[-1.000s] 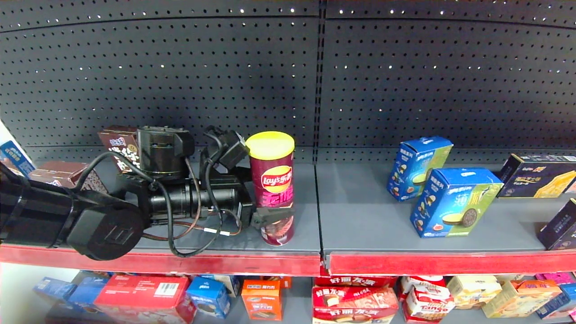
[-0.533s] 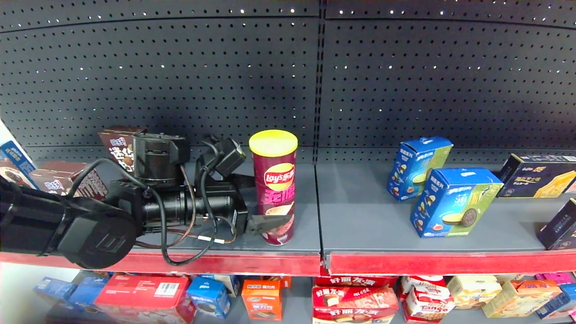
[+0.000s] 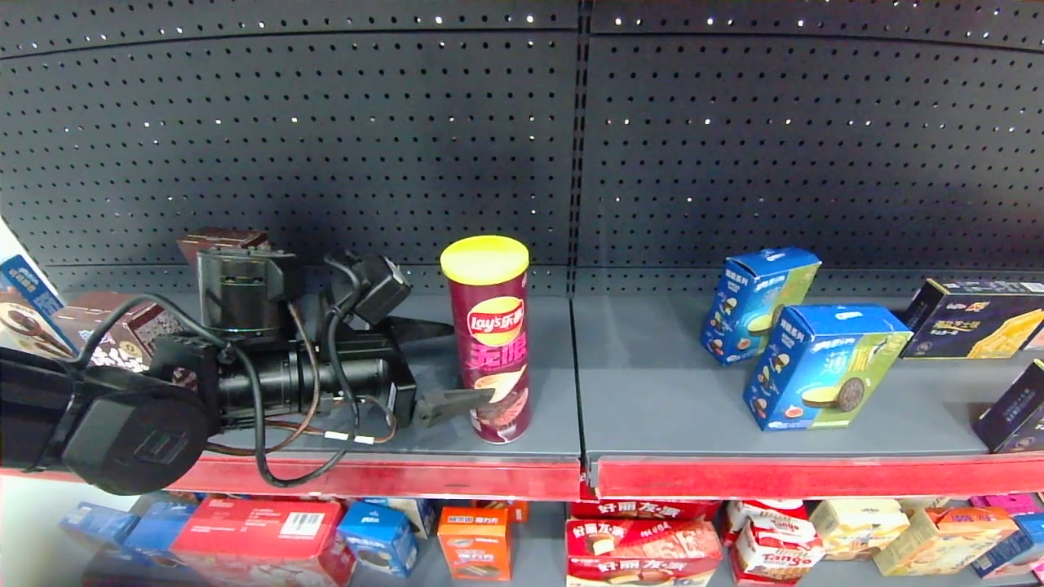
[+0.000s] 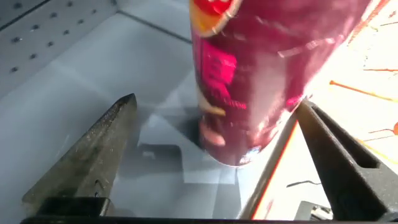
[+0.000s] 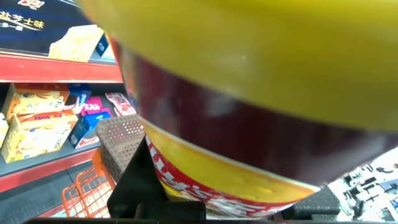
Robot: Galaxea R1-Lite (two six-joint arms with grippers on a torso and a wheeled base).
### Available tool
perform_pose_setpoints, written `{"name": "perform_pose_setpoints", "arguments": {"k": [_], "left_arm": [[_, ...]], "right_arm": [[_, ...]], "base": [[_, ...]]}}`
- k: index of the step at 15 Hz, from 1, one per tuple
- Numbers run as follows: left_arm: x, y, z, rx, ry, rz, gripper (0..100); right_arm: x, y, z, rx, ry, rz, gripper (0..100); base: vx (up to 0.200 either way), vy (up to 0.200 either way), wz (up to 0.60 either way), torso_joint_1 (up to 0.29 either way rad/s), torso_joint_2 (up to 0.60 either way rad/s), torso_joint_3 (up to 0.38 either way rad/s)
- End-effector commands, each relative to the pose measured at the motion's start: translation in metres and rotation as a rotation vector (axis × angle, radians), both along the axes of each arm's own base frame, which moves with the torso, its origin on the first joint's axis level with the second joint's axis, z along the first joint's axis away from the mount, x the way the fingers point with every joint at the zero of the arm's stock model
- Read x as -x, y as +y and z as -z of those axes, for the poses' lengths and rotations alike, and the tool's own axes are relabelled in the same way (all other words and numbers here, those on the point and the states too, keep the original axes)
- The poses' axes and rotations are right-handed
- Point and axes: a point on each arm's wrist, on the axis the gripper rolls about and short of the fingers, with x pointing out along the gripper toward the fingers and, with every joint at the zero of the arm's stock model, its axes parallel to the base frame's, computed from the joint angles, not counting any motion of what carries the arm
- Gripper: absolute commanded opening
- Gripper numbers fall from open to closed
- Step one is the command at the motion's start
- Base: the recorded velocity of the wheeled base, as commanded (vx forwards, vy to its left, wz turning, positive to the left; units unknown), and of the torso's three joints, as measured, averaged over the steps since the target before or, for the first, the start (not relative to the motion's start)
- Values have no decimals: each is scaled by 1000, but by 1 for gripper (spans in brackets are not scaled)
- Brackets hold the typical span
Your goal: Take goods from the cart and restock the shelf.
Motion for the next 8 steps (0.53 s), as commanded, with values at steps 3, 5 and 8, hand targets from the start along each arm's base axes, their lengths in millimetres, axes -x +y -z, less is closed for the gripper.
{"name": "perform_pose_setpoints", "arguments": {"k": [3, 5, 8], "left_arm": [[-2, 7, 0, -1, -2, -24, 100], [-1, 7, 0, -2, -3, -24, 100], [9, 9, -10, 6, -27, -22, 100]], "right_arm": [[0, 0, 0, 0, 2, 0, 0], [0, 0, 0, 0, 2, 0, 0], [0, 0, 0, 0, 1, 0, 0]], "base": [[0, 0, 0, 0, 0, 0], [0, 0, 0, 0, 0, 0], [0, 0, 0, 0, 0, 0]]}}
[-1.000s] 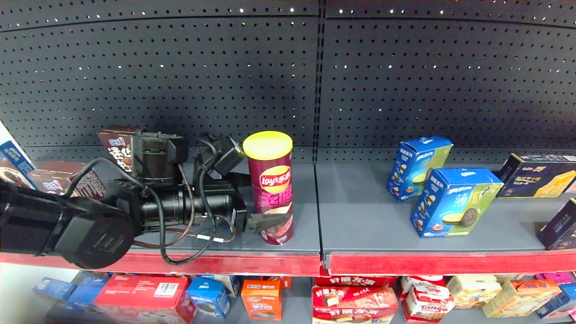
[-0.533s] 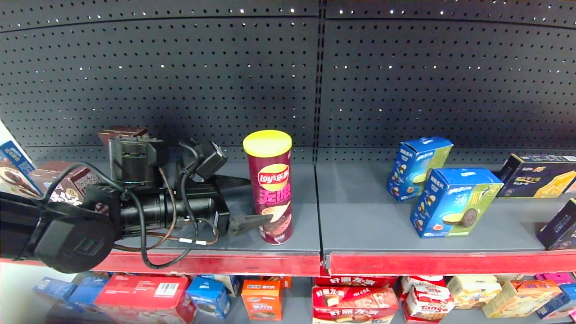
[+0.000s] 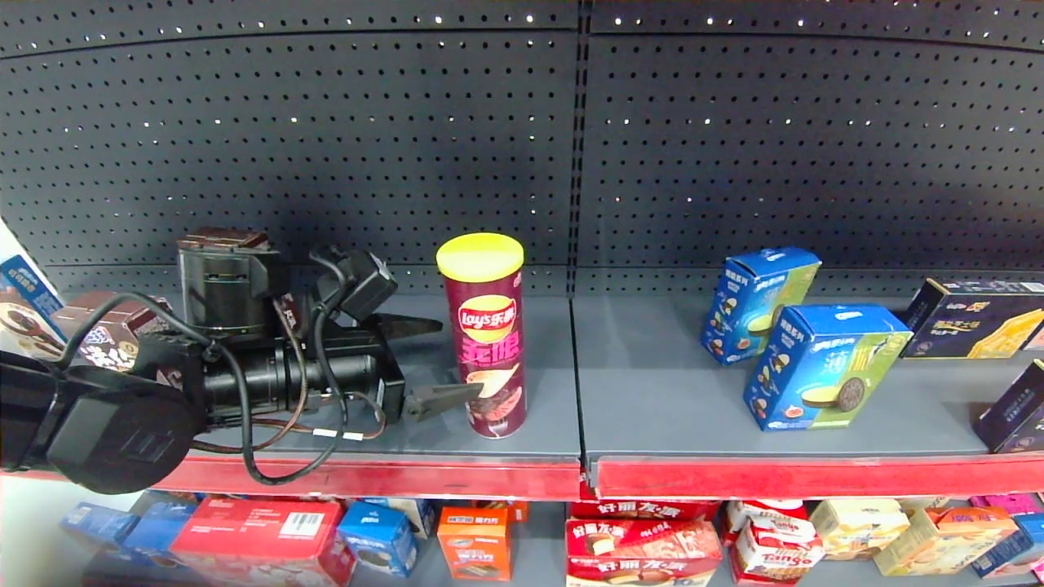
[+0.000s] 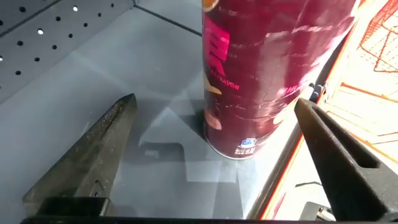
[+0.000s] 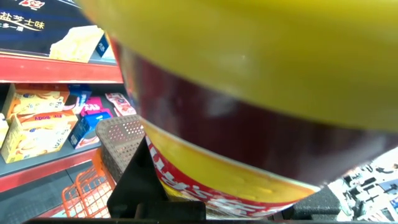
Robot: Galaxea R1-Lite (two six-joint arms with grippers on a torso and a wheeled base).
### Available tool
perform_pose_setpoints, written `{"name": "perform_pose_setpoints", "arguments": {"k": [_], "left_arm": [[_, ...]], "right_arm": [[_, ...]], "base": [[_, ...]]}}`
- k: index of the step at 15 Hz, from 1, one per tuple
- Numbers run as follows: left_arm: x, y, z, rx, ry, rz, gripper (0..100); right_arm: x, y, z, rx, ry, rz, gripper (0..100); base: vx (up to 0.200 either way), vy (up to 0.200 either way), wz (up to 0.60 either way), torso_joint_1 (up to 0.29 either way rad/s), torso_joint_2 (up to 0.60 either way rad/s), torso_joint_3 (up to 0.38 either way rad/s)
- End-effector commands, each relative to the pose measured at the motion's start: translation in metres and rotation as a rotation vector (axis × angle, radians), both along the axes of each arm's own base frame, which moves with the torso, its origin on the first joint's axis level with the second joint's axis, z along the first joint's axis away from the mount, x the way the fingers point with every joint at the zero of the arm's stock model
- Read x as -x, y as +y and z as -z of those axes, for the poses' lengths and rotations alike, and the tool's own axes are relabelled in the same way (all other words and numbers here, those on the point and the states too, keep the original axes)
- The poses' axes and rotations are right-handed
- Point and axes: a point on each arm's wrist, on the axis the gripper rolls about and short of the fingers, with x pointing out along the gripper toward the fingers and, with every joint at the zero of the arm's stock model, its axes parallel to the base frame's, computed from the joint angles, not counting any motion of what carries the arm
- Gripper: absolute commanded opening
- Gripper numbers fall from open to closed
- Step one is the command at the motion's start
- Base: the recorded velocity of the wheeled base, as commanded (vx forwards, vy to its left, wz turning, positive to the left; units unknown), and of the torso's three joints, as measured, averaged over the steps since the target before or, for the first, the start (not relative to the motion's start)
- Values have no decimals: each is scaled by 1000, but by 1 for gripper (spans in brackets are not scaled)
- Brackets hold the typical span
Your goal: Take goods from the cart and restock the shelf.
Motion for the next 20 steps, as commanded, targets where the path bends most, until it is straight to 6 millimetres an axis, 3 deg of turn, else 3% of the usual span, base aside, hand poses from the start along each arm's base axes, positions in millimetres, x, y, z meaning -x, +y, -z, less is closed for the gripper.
{"name": "perform_pose_setpoints", "arguments": {"k": [1, 3, 8, 10, 13, 16, 18, 20], "left_arm": [[15, 4, -12, 9, -32, -2, 100], [30, 12, -22, 11, -65, -43, 100], [68, 65, -45, 26, -147, -263, 100], [81, 71, -53, 35, -174, -345, 100], [134, 77, -76, 127, -258, -586, 100], [166, 82, -71, 200, -265, -755, 100], [199, 85, -51, 206, -275, -789, 100], [208, 86, -48, 197, -275, -843, 100]], "right_arm": [[0, 0, -1, 1, -2, 0, 0], [0, 0, -1, 0, -3, 0, 0], [0, 0, -1, 2, -1, -11, 0], [0, 0, -1, 2, -7, -12, 0], [-1, 1, 0, -42, -59, -16, 0], [-2, 0, 0, -65, -77, -21, 0], [-9, -1, -10, -80, -93, -34, 0], [-20, -4, -23, -125, -122, -44, 0]], "base": [[0, 0, 0, 0, 0, 0], [0, 0, 0, 0, 0, 0], [0, 0, 0, 0, 0, 0], [0, 0, 0, 0, 0, 0], [0, 0, 0, 0, 0, 0], [0, 0, 0, 0, 0, 0], [0, 0, 0, 0, 0, 0], [0, 0, 0, 0, 0, 0]]}}
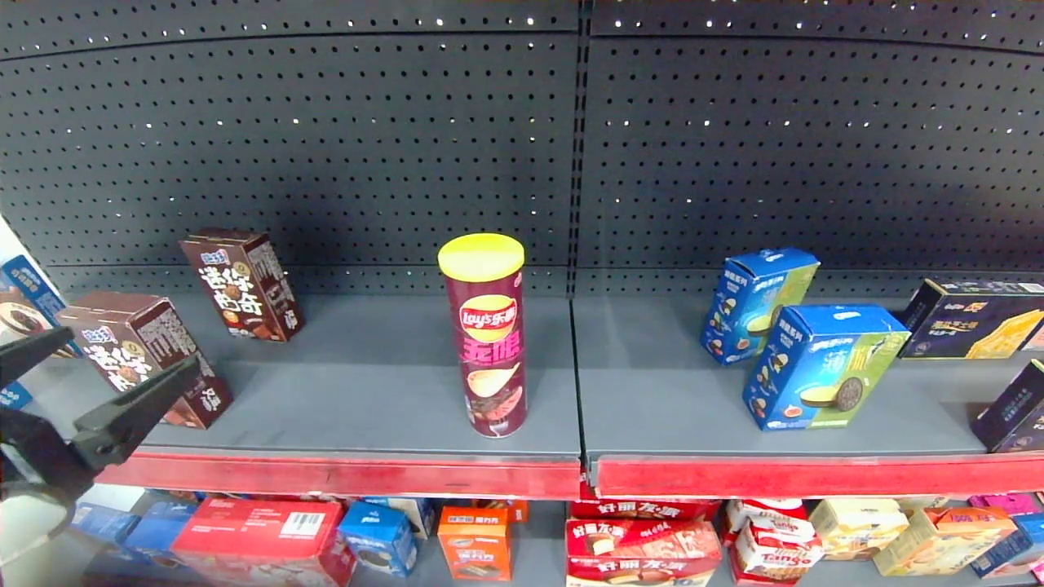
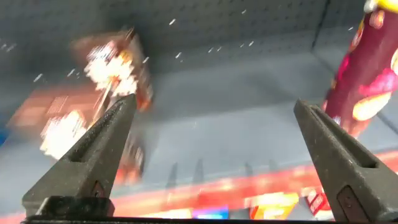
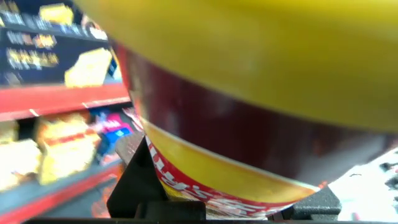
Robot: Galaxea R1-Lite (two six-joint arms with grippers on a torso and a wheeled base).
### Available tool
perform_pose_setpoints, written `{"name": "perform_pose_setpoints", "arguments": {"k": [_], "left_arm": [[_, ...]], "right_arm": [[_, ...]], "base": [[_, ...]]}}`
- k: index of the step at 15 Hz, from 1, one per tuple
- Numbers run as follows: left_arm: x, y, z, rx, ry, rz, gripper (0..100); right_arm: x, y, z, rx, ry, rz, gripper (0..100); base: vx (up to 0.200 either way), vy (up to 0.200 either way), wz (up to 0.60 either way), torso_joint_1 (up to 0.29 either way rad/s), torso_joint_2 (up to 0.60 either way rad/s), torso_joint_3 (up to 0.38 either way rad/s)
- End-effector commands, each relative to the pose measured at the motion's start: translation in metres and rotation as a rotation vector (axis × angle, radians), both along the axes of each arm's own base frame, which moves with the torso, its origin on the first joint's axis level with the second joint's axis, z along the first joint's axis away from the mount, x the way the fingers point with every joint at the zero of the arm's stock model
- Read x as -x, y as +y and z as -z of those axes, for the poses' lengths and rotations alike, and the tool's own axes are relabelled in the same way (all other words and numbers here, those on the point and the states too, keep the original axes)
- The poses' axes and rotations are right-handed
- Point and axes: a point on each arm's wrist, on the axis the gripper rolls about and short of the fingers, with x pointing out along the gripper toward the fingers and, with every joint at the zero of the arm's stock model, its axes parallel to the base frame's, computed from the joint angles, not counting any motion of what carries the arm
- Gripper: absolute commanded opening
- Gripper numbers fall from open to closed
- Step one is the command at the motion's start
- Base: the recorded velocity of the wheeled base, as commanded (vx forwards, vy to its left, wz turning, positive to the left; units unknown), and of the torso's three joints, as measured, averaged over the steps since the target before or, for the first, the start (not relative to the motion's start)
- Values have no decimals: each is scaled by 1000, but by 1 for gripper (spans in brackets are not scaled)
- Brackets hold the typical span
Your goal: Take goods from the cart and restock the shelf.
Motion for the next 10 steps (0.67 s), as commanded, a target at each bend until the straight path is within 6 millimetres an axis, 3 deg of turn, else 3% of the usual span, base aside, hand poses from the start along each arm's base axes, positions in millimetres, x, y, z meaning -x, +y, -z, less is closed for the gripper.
{"name": "perform_pose_setpoints", "arguments": {"k": [1, 4, 6, 10], "left_arm": [[29, 3, 3, 6, -39, -100, 100], [41, 6, 7, 3, -9, -195, 100], [46, 8, 10, -46, 16, -259, 100], [47, 10, 10, -52, 18, -339, 100]], "right_arm": [[-27, -6, -25, -90, 4, -40, 0], [-65, -12, -58, -225, -32, -145, 0], [-101, -9, -86, -282, -6, -340, 0], [-157, 28, -117, -364, 56, -653, 0]], "base": [[0, 0, 0, 0, 0, 0], [0, 0, 0, 0, 0, 0], [0, 0, 0, 0, 0, 0], [0, 0, 0, 0, 0, 0]]}}
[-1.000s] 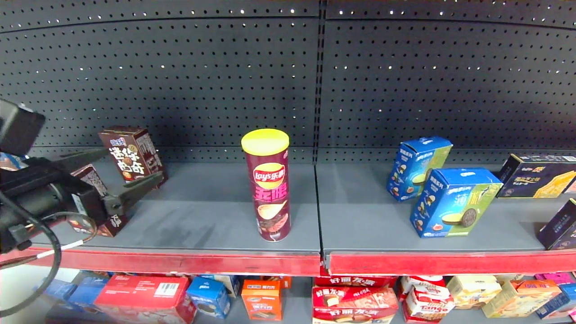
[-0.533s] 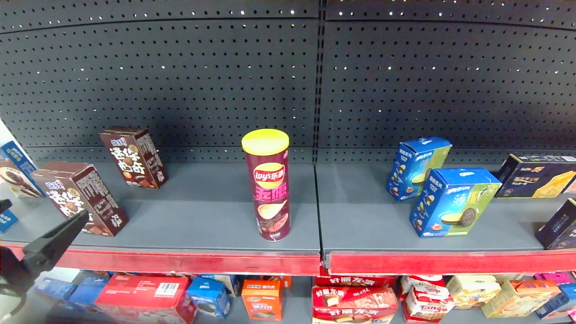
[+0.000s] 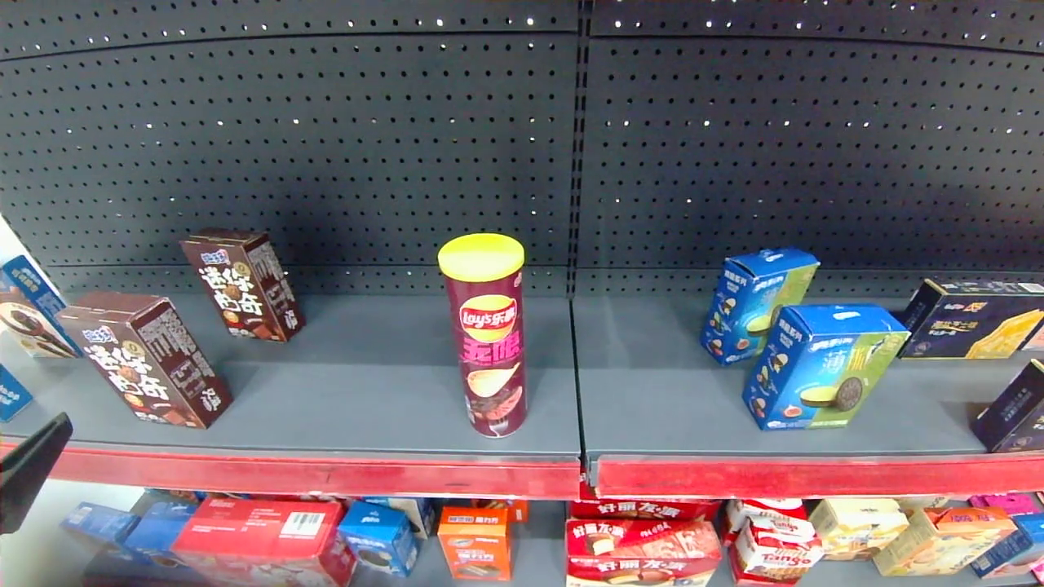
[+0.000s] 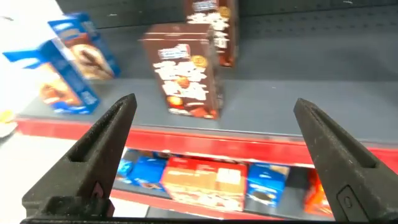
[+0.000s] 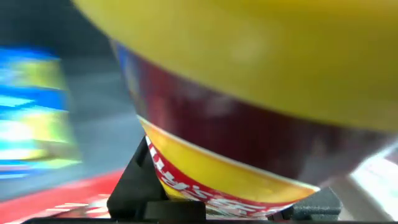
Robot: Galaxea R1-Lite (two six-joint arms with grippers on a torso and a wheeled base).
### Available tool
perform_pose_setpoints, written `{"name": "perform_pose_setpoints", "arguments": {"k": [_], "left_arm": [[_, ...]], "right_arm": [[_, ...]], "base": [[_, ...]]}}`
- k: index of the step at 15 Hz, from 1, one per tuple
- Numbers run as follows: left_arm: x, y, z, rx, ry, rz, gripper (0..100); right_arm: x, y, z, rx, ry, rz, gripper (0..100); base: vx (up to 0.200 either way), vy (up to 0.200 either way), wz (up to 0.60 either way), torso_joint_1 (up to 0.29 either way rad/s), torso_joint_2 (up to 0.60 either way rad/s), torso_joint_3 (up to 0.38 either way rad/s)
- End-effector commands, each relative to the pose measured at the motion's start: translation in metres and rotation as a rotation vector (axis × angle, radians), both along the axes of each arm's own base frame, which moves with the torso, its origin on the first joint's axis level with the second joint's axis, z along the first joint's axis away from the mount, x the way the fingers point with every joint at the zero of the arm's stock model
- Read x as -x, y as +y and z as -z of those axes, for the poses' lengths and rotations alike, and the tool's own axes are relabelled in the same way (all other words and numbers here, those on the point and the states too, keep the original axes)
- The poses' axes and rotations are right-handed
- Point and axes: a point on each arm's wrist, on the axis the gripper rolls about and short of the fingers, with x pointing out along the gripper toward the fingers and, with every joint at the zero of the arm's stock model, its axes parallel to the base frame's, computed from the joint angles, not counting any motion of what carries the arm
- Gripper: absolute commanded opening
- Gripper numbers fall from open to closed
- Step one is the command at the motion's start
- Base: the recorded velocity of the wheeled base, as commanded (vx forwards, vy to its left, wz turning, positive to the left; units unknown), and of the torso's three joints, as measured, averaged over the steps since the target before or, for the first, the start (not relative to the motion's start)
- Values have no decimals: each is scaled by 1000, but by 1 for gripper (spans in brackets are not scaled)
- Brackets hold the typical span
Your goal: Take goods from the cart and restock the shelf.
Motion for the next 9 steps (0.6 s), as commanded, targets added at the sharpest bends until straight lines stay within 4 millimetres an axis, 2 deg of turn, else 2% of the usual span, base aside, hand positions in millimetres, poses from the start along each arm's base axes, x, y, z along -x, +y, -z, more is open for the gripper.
{"name": "perform_pose_setpoints", "arguments": {"k": [1, 2, 4, 9], "left_arm": [[0, 0, 0, 0, -3, -2, 100], [0, 0, 2, -2, 7, -2, 100], [-1, 0, 4, -2, 16, -2, 100], [0, 0, 6, -5, 33, -16, 100]], "right_arm": [[-58, 39, -17, -27, 84, -193, 0], [-74, 55, -21, -57, 96, -244, 0], [-93, 77, -25, -74, 119, -308, 0], [-117, 112, -26, -106, 141, -431, 0]], "base": [[0, 0, 0, 0, 0, 0], [0, 0, 0, 0, 0, 0], [0, 0, 0, 0, 0, 0], [0, 0, 0, 0, 0, 0]]}}
